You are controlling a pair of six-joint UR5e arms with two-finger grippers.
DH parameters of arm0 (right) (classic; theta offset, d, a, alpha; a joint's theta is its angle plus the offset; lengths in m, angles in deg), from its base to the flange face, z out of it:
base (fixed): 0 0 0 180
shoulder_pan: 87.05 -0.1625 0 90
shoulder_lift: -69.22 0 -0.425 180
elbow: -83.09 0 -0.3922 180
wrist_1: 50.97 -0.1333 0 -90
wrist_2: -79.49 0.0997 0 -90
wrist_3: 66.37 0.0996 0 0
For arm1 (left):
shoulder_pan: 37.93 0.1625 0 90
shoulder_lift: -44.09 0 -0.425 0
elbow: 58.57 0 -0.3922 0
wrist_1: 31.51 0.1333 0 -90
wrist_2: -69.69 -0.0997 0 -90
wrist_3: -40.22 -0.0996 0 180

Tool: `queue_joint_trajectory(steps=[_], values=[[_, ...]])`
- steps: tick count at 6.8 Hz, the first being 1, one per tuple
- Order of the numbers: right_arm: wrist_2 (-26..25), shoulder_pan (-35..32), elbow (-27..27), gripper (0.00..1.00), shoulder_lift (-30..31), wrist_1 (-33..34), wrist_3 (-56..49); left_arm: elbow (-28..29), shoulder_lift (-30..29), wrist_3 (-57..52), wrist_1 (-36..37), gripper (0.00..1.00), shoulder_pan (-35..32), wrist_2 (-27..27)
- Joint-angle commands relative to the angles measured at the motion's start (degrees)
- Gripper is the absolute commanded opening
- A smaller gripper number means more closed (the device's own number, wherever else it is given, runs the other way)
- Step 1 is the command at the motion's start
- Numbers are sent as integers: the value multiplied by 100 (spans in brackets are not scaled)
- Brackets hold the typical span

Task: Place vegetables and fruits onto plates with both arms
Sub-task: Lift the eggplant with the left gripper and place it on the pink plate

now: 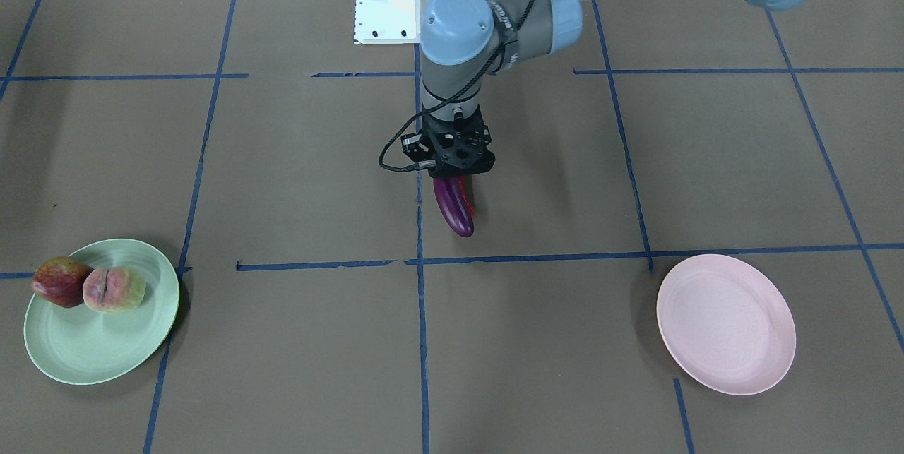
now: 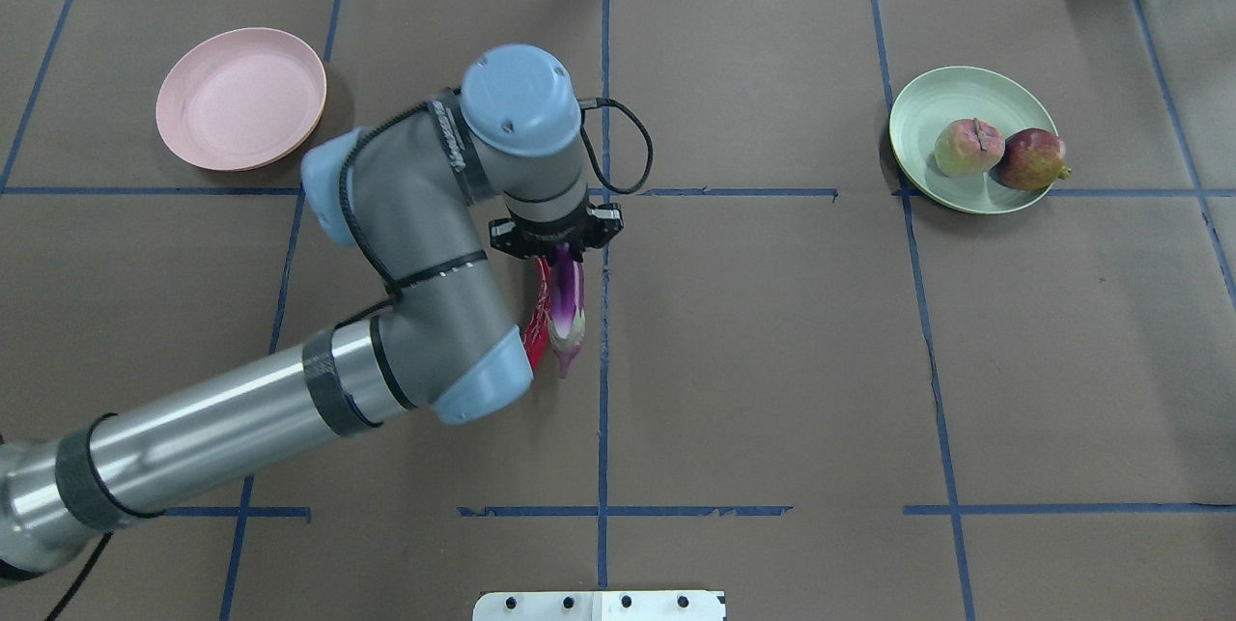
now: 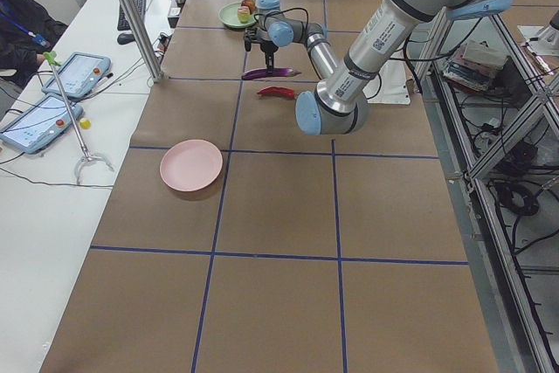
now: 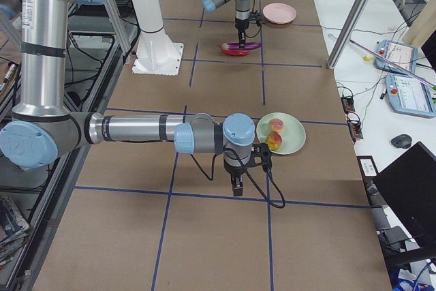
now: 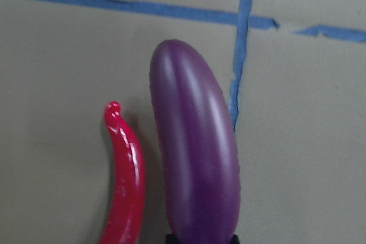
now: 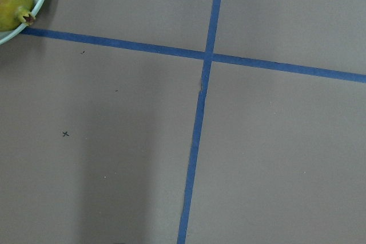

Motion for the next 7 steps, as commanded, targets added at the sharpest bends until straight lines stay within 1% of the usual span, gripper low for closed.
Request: queue_joint_trajectory(steps=[1,2,4,5,6,7], values=[[0,0,-12,100,0,-2,0,-91,539,-1129,23,0,-1155,730],[0,9,-20,100,0,-2,9,119,786,-2033,14,0,-1666,846],[0,9,-29,100,0,-2,9,1161,806,-3563,-65,0,-2362,856],[0,9,-38,100,0,-10,9,1819,806,-3850,-613,0,-2461,847],[0,9,-38,100,0,-10,9,2391,806,-3827,-1298,6,-2462,838],[0,9,-38,100,0,-10,9,2571,788,-3800,-1418,37,-2453,829]])
